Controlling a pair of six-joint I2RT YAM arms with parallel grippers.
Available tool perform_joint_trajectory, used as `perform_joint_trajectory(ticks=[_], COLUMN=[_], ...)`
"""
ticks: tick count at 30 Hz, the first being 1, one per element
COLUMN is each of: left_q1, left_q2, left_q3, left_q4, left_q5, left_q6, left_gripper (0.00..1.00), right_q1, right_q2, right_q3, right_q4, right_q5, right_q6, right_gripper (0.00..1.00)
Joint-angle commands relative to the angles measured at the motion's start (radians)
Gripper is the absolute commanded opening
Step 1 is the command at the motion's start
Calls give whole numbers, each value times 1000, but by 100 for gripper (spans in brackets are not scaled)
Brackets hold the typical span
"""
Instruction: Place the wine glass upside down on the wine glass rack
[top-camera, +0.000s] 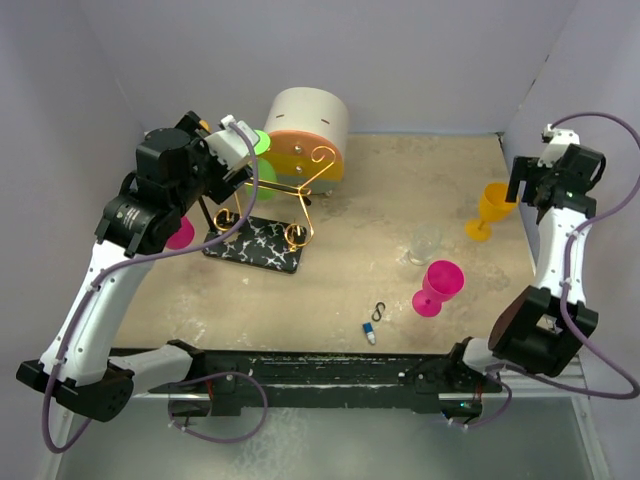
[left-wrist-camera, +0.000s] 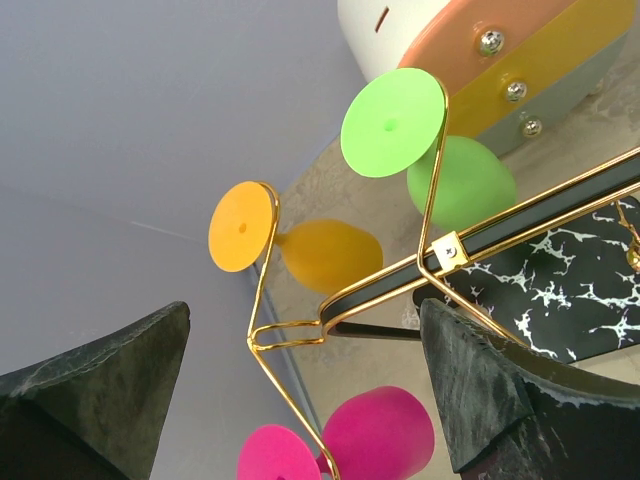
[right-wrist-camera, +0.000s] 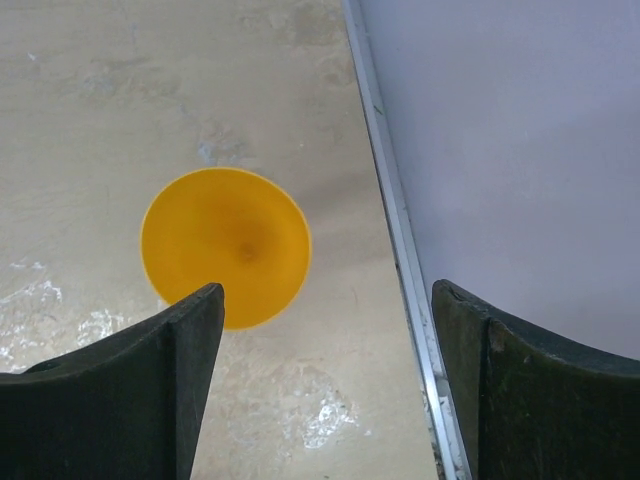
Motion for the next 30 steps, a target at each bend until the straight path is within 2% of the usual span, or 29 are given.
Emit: perform_joint_trajectory(ticks=[1,14,30], left_q1=[5,6,6], left_q2=[-14,-22,-25], left_q3=[14,-5,-47], left_q4=[32,31,40], left_q5=[26,18,3], left_q6=[-19,-12,-10], left_gripper=[99,99,99], right_q1=[-2,-2,-1], right_q2=[49,247,295], right_q3=[65,175,208], right_q4=[56,-24,-88], right_q5=[32,12,-20], right_q6=[7,-26,-49], right_gripper=[84,55,11])
